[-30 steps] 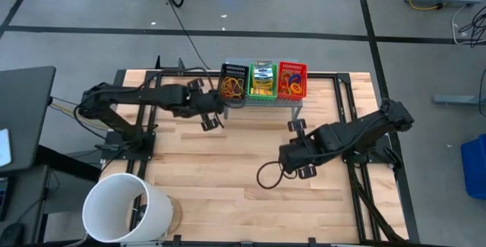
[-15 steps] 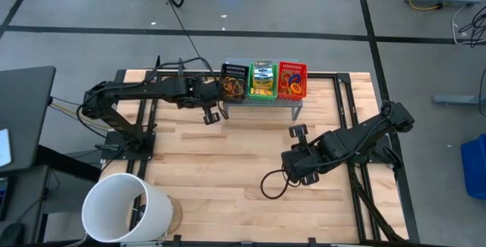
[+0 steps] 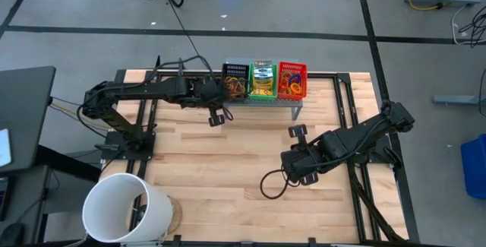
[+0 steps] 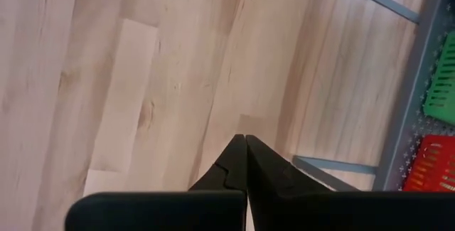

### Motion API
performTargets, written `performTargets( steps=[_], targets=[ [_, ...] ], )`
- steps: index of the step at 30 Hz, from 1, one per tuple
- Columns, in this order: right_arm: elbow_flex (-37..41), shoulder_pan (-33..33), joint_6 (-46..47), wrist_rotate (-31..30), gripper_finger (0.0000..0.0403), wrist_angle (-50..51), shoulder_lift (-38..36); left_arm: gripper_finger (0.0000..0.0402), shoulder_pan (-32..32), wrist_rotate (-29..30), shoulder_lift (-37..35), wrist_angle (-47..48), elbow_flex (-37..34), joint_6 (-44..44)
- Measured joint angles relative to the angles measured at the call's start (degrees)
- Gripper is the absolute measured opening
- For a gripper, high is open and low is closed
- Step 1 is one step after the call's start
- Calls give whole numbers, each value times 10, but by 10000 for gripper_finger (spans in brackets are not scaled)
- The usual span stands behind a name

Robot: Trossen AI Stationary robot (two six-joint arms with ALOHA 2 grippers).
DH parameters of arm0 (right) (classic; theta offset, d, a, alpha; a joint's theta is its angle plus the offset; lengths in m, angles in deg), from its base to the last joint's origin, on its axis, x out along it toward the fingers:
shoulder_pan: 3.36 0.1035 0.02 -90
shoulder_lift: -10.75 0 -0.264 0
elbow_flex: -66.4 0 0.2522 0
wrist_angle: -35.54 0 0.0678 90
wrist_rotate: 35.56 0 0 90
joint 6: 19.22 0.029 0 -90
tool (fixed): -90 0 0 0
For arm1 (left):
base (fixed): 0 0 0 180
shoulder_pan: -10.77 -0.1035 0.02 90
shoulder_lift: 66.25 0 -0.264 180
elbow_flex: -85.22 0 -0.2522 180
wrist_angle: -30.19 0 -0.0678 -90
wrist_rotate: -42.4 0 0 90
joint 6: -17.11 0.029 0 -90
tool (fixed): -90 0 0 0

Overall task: Pick & Place Office Desk Supplies
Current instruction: Adjust the black bin on the shelf, then return to Home Position

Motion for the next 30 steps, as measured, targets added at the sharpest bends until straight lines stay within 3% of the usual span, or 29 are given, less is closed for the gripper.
performTargets(
  steps=[13,17,24,27,30],
  targets=[
    [0,0,-18,-6,0,-29,0,1,30,-56,-17,-67,0,37],
    [0,1,-65,-7,0,-113,-7,1,66,-134,-44,-157,0,67],
    [0,5,-166,46,0,-336,-88,1,108,-343,-126,-373,0,54],
    [0,19,-204,65,0,-407,-133,1,125,-380,-164,-430,0,39],
    [0,52,-237,67,0,-446,-174,1,151,-379,-204,-430,-3,52]
  ],
)
